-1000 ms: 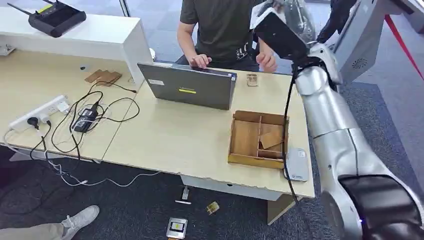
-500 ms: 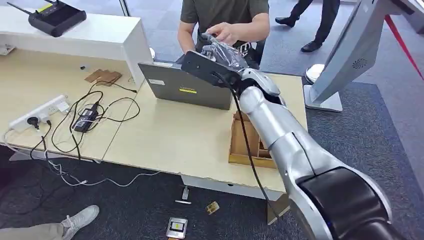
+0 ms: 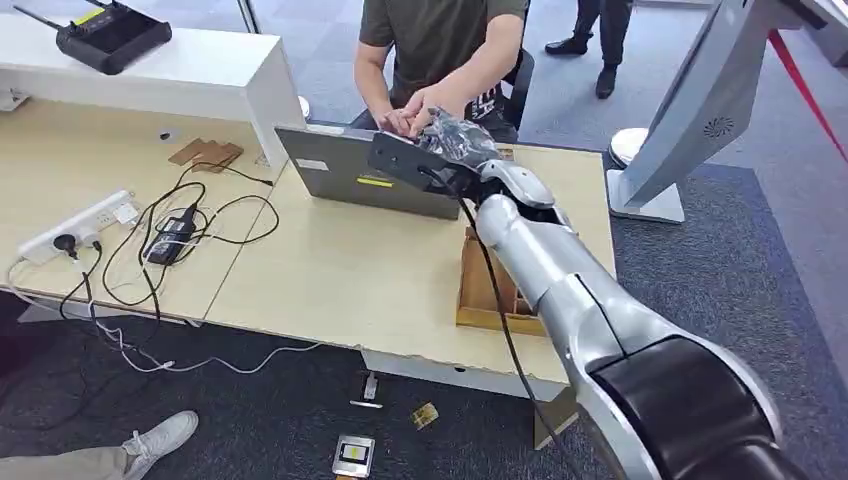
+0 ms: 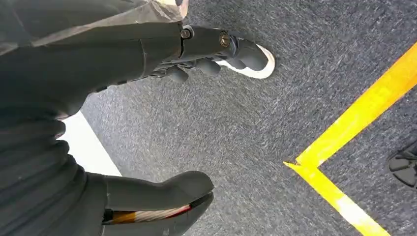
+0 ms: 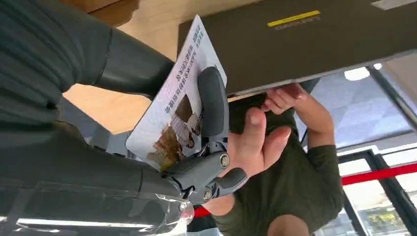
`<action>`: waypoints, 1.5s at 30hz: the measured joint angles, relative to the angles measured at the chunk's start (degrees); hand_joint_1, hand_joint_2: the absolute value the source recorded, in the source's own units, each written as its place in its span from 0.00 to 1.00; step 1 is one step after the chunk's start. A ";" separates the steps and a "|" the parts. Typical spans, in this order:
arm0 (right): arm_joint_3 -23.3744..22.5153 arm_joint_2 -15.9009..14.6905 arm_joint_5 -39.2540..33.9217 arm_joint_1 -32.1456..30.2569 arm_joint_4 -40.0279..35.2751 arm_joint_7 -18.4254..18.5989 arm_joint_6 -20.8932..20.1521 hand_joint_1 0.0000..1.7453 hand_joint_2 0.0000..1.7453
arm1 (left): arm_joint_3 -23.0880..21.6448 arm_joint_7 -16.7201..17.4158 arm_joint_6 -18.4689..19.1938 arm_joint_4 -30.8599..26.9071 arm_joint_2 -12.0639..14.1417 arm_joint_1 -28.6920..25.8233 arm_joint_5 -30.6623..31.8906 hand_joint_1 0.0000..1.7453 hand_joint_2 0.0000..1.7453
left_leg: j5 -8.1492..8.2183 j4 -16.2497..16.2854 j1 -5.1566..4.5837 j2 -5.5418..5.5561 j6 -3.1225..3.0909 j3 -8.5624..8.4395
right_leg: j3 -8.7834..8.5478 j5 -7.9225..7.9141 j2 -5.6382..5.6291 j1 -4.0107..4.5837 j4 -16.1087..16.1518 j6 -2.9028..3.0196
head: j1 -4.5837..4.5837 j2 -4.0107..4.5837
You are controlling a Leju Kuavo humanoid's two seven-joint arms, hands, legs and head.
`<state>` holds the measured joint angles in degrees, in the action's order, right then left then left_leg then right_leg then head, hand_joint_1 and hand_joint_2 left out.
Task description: Pass the card to the sensor for recognition and then transmit it.
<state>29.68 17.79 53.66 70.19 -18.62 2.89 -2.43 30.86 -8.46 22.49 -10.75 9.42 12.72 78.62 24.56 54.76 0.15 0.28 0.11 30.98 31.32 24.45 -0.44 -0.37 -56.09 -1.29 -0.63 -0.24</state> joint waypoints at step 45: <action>-2.82 -5.25 -5.71 3.27 1.31 -12.58 17.34 0.00 1.00 | 0.04 -0.55 -1.01 0.00 -0.35 -0.60 0.15 0.00 1.00 | 0.00 0.01 0.00 -0.02 0.00 -0.03 | -0.01 -0.03 -0.01 0.00 0.01 0.05 | 0.00 0.02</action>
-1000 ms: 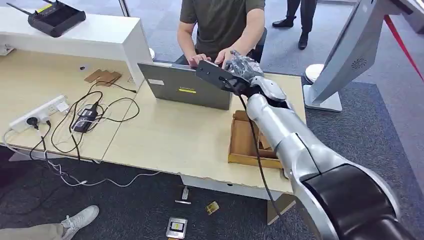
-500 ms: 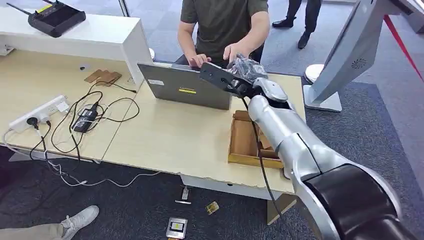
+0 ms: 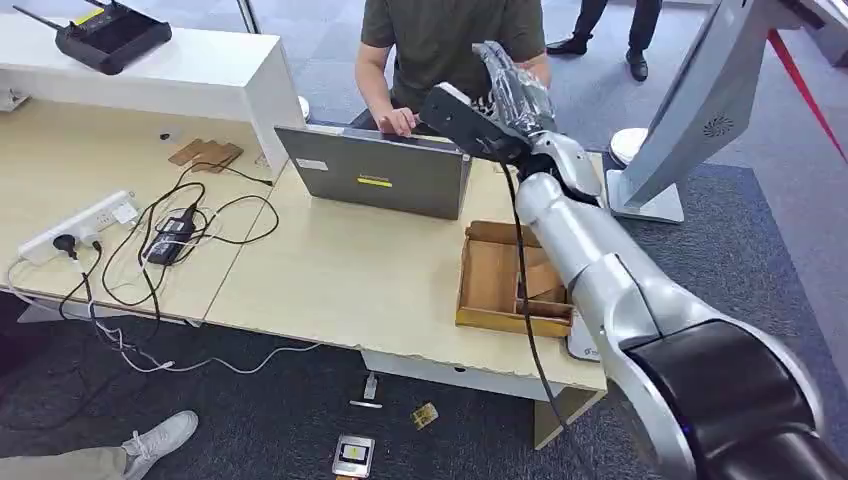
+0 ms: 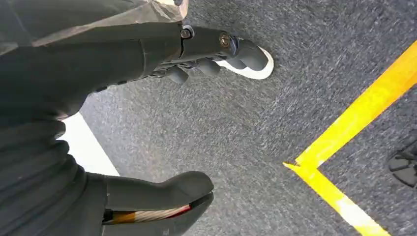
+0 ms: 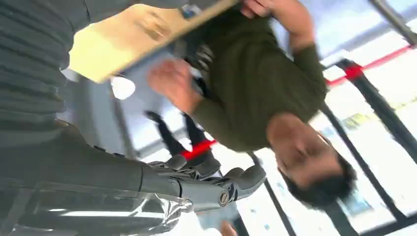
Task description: Pass the card to the sensor for recognition and then transmit it.
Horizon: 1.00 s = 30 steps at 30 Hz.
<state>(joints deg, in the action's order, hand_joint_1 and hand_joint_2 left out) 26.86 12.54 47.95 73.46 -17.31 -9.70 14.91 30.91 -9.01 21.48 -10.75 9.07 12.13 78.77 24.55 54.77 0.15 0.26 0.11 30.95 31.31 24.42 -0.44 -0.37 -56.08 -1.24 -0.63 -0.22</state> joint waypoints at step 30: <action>-14.88 -29.15 0.09 -50.82 -72.25 5.52 -22.60 0.00 1.00 | 3.43 -2.49 -3.08 0.00 3.45 -6.02 -4.98 0.00 1.00 | 0.10 0.00 0.01 0.01 0.00 -0.17 | -0.18 0.04 -0.03 0.01 0.16 0.01 | -0.02 0.00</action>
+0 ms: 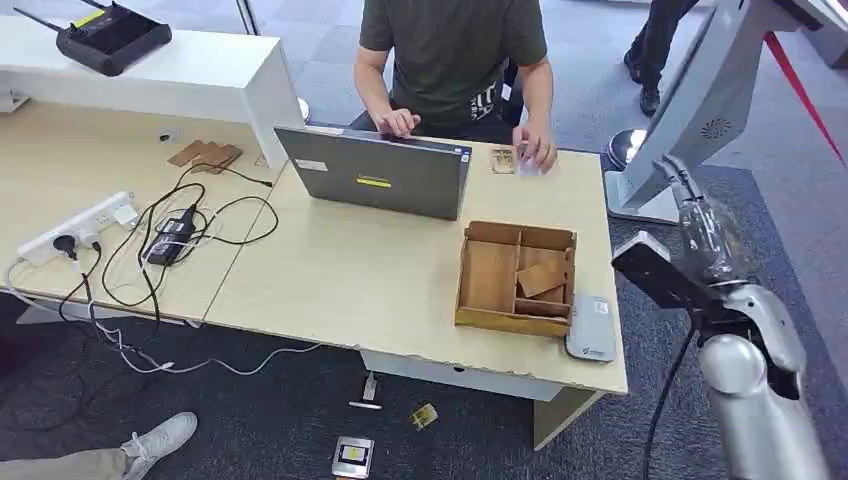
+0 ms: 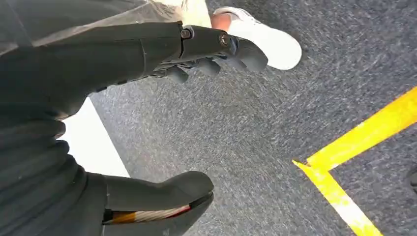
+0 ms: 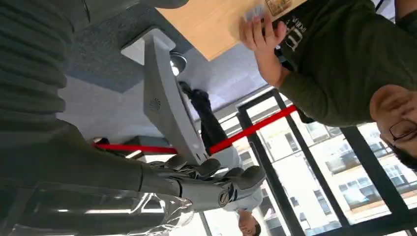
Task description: Pass the card to the sensor for recognition and then transmit it.
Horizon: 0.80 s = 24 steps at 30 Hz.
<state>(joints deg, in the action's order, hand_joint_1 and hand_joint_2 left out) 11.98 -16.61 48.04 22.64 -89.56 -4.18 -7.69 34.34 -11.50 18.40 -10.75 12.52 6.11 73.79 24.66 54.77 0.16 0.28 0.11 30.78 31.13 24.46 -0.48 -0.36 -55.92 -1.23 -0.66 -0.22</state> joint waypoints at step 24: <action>12.96 -0.55 3.43 -11.61 -2.52 2.71 6.32 0.00 1.00 | 2.69 0.90 -0.02 0.00 0.26 0.86 -0.46 0.00 1.00 | -0.01 -0.03 0.00 0.02 0.01 0.10 | 0.01 0.02 0.01 0.01 -0.04 0.02 | 0.02 0.00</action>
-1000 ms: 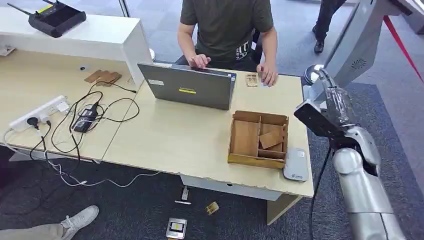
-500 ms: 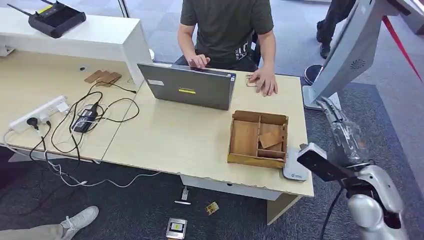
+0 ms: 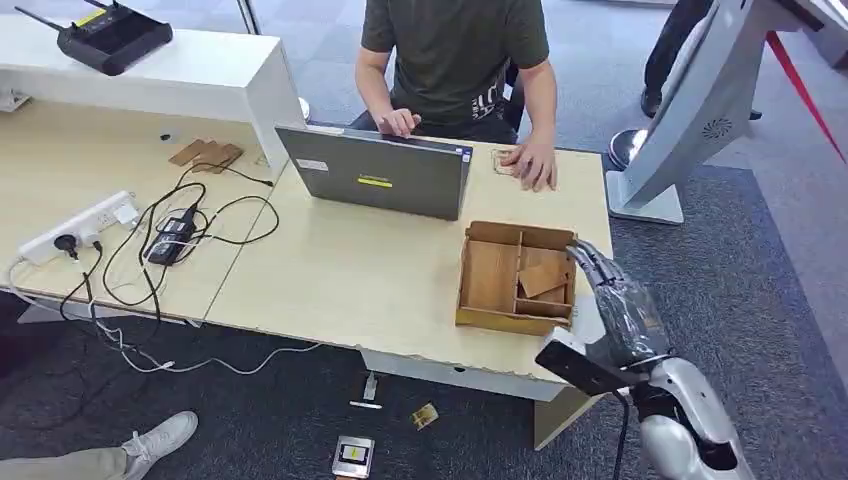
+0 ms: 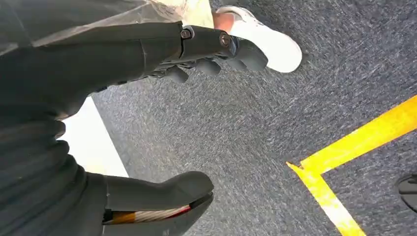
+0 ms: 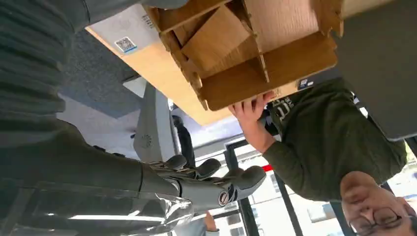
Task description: Pass the card to the sensor for recognition and then transmit it.
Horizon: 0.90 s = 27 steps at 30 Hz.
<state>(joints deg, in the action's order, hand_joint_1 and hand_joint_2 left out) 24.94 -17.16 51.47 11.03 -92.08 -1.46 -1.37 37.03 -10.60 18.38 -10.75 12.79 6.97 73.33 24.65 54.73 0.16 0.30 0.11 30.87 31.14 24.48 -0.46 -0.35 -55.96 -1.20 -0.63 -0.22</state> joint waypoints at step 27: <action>5.27 3.04 5.66 5.79 22.66 1.33 7.93 0.00 1.00 | 0.61 -0.04 -0.13 0.00 0.00 0.05 0.35 0.00 1.00 | 0.00 0.00 0.00 -0.01 0.00 0.02 | 0.03 0.01 0.00 0.00 0.00 0.01 | 0.00 0.00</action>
<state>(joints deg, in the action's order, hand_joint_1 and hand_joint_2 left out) 30.21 -14.12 57.13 16.82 -69.42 -0.13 6.56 37.64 -10.64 18.25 -10.75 12.79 7.02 73.68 24.65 54.73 0.16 0.29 0.12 30.89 31.17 24.49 -0.46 -0.34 -55.96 -1.20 -0.63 -0.22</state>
